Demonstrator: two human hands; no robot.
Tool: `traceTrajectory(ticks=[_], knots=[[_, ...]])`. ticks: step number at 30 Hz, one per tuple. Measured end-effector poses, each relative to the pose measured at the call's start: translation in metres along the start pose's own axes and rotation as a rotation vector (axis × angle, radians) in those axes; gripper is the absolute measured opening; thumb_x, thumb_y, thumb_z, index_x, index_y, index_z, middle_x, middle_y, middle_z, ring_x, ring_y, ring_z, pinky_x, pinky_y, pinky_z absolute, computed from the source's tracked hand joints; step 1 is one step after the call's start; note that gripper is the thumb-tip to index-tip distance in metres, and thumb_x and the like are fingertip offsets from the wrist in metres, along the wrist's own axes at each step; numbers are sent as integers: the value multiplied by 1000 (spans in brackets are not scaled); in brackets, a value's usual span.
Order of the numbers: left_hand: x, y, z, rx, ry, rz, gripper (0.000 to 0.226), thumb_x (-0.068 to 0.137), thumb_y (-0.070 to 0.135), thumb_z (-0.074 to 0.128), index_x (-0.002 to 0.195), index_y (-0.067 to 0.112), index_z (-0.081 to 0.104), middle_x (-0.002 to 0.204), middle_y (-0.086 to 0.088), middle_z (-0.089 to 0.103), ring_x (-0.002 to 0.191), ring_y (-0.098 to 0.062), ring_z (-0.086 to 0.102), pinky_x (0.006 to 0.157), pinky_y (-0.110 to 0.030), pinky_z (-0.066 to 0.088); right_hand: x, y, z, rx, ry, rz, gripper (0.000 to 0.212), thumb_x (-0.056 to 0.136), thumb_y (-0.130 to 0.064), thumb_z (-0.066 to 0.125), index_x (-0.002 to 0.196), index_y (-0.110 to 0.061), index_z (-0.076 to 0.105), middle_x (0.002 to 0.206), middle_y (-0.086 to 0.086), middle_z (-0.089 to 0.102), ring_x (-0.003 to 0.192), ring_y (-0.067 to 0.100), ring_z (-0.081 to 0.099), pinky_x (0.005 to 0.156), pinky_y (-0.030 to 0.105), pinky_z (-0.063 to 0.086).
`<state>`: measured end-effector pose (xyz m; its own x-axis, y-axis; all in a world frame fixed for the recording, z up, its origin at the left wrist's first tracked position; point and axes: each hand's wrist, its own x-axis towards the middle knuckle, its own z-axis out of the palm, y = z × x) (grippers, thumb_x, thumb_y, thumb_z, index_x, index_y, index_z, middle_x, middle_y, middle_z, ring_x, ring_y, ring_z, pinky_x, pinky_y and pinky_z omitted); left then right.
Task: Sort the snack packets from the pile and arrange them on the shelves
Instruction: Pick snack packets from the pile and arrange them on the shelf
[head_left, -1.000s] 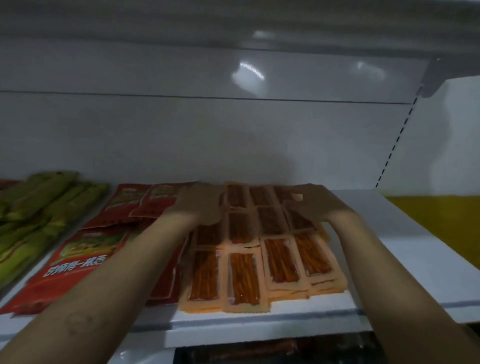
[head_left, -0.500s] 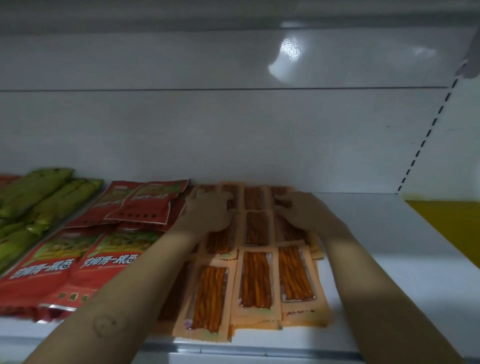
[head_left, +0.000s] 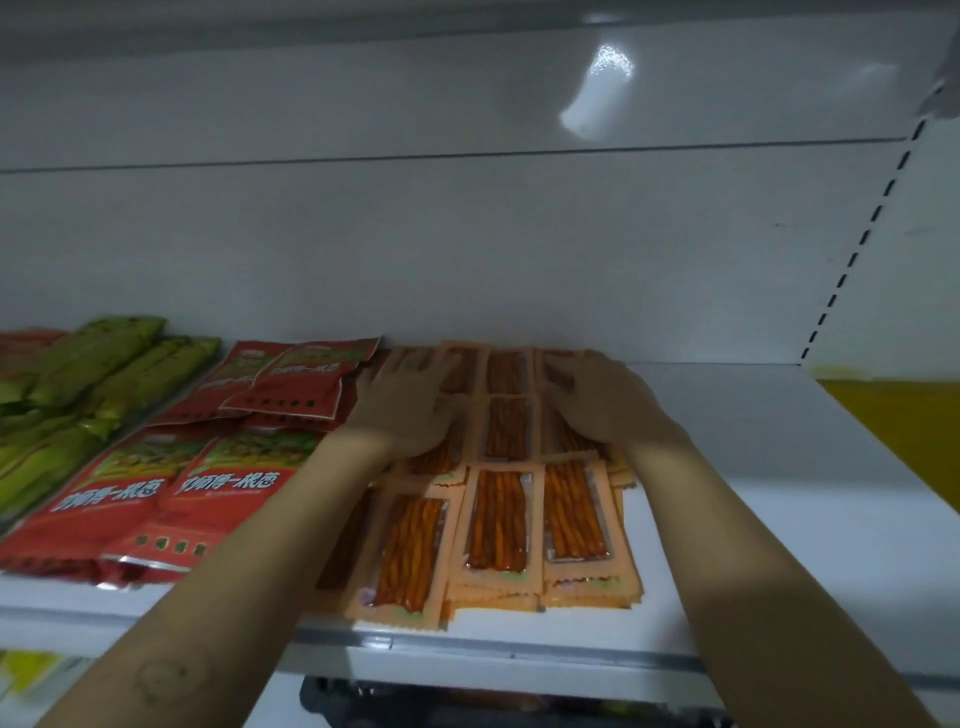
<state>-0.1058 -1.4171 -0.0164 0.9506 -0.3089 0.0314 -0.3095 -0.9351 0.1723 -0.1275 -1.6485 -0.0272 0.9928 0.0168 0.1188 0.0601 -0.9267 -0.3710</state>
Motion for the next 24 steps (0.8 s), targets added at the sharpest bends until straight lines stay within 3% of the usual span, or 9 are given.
traceTrajectory(ticks=[3, 5, 7, 10, 12, 15, 17, 24], knots=[[-44, 2, -13, -55, 50, 73, 52, 99, 50, 42, 149, 40, 33, 160, 3, 25, 148, -26, 18, 118, -54, 17, -17, -13, -21, 33, -4, -58, 34, 95, -49, 49, 124, -37, 63, 124, -1, 62, 115, 23, 58, 90, 33, 45], [-78, -3, -19, -89, 102, 169, 48, 95, 53, 44, 140, 38, 47, 149, 1, 44, 139, -27, 36, 111, -52, 32, -37, -32, -39, 93, -70, -94, 38, 95, -49, 54, 130, -36, 61, 135, -7, 57, 122, 17, 53, 95, 30, 43], [-109, -7, -25, -83, 52, 184, 51, 91, 64, 38, 135, 42, 49, 141, 8, 51, 132, -21, 44, 106, -50, 39, -66, -53, -49, 84, -109, -150, 41, 93, -47, 59, 133, -36, 58, 140, -9, 53, 125, 14, 50, 99, 26, 40], [-145, -9, -25, -75, -67, 177, 78, 74, 87, 21, 138, 49, 44, 145, 16, 41, 136, -11, 33, 112, -44, 33, -116, -69, -40, 34, -174, -216, 47, 89, -52, 61, 134, -43, 53, 132, -16, 56, 117, 7, 54, 95, 24, 42], [-164, -9, -23, -76, -98, 191, 90, 64, 95, 16, 141, 52, 39, 148, 21, 35, 138, -7, 27, 112, -40, 30, -140, -65, -28, -11, -187, -183, 56, 87, -60, 58, 140, -47, 45, 138, -19, 48, 128, 9, 43, 106, 31, 37], [-179, -11, -16, -31, -137, 187, 82, 68, 90, 31, 143, 55, 33, 152, 24, 27, 141, -4, 20, 111, -36, 26, -158, -58, -14, -86, -188, -114, 66, 87, -67, 50, 147, -48, 32, 159, -13, 22, 147, 13, 15, 120, 34, 12], [-181, -12, -13, -1, -157, 177, 75, 75, 81, 44, 144, 54, 32, 156, 22, 22, 143, -6, 20, 112, -36, 26, -165, -58, -8, -79, -182, -106, 67, 86, -71, 46, 147, -51, 27, 163, -9, 13, 150, 15, 5, 121, 35, 4], [-174, -9, -9, -3, -109, 171, 64, 85, 63, 56, 144, 52, 34, 157, 19, 25, 141, -11, 27, 111, -37, 26, -174, -56, 8, 42, -145, -66, 64, 90, -65, 47, 148, -49, 25, 163, -15, 5, 149, 5, -9, 121, 34, 7]])
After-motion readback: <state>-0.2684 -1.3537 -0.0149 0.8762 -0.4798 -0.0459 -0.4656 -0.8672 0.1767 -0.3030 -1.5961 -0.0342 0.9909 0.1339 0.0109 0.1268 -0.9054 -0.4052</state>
